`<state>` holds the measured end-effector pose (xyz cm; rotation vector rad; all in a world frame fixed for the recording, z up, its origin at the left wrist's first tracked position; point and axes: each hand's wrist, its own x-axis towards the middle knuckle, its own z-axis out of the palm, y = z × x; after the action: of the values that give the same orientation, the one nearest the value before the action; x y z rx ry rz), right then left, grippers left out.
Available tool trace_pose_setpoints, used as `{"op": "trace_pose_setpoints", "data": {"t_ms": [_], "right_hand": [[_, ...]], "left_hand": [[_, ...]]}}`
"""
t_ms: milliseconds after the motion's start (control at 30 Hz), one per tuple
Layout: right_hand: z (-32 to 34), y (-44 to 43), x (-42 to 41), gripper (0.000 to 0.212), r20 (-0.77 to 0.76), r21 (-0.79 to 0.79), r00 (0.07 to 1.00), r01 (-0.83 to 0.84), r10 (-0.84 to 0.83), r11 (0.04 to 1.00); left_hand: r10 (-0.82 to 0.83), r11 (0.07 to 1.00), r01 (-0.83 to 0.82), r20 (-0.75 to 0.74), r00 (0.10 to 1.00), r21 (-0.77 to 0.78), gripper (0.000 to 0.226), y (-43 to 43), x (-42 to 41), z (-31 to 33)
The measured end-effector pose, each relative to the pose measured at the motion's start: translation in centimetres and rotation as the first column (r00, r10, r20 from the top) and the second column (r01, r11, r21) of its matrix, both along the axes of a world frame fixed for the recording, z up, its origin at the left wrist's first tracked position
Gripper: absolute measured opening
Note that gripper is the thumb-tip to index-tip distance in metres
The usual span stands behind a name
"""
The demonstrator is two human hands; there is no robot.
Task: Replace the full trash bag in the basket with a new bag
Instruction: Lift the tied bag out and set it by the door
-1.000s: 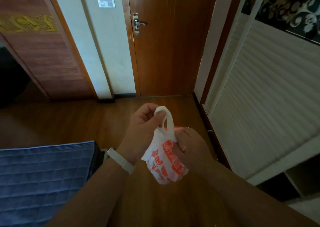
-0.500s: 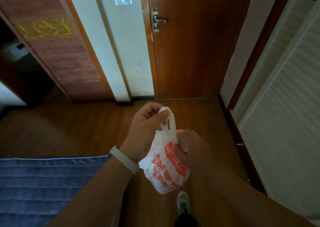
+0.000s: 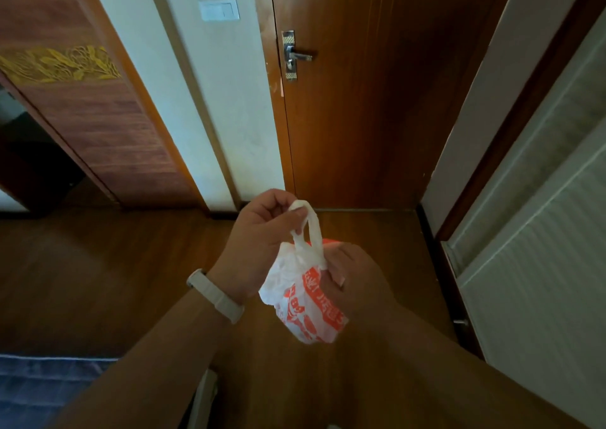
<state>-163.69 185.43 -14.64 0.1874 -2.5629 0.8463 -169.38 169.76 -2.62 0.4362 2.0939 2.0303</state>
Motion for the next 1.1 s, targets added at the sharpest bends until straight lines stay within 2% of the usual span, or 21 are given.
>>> {"op": "trace_pose_setpoints", "data": {"t_ms": [200, 500, 667, 800, 900, 1100], "right_hand": [[-0.8, 1.4, -6.0, 0.049, 0.043, -0.001, 0.999, 0.013, -0.013, 1.000], [-1.9, 1.7, -19.2, 0.024, 0.150, 0.087, 0.985, 0.068, -0.080, 0.994], [-0.8, 1.5, -28.2, 0.028, 0.170, 0.147, 0.983, 0.050, -0.075, 0.988], [-0.4, 1.2, -34.2, 0.035, 0.171, 0.165, 0.982, 0.049, -0.078, 0.985], [-0.8, 1.2, -37.4, 0.039, 0.192, 0.141, 0.979, 0.033, -0.060, 0.989], [-1.0, 1.7, -44.4, 0.032, 0.191, 0.119, 0.981, -0.001, -0.022, 0.993]], "left_hand": [[-0.015, 0.999, 0.014, 0.023, 1.000, 0.047, 0.010, 1.3, -6.2, -0.8], [-0.059, 0.990, 0.044, 0.109, 0.992, 0.133, 0.008, 1.3, -20.7, -3.0], [-0.079, 0.976, 0.035, 0.197, 0.977, 0.217, 0.008, 0.2, -30.3, -2.6], [-0.054, 0.984, 0.026, 0.156, 0.986, 0.174, 0.009, -0.2, -36.5, -2.6], [-0.069, 0.982, 0.035, 0.183, 0.981, 0.184, 0.009, -0.2, -39.4, -2.7], [-0.037, 0.987, 0.007, 0.186, 0.982, 0.161, 0.015, -0.4, -45.8, -3.2]]}}
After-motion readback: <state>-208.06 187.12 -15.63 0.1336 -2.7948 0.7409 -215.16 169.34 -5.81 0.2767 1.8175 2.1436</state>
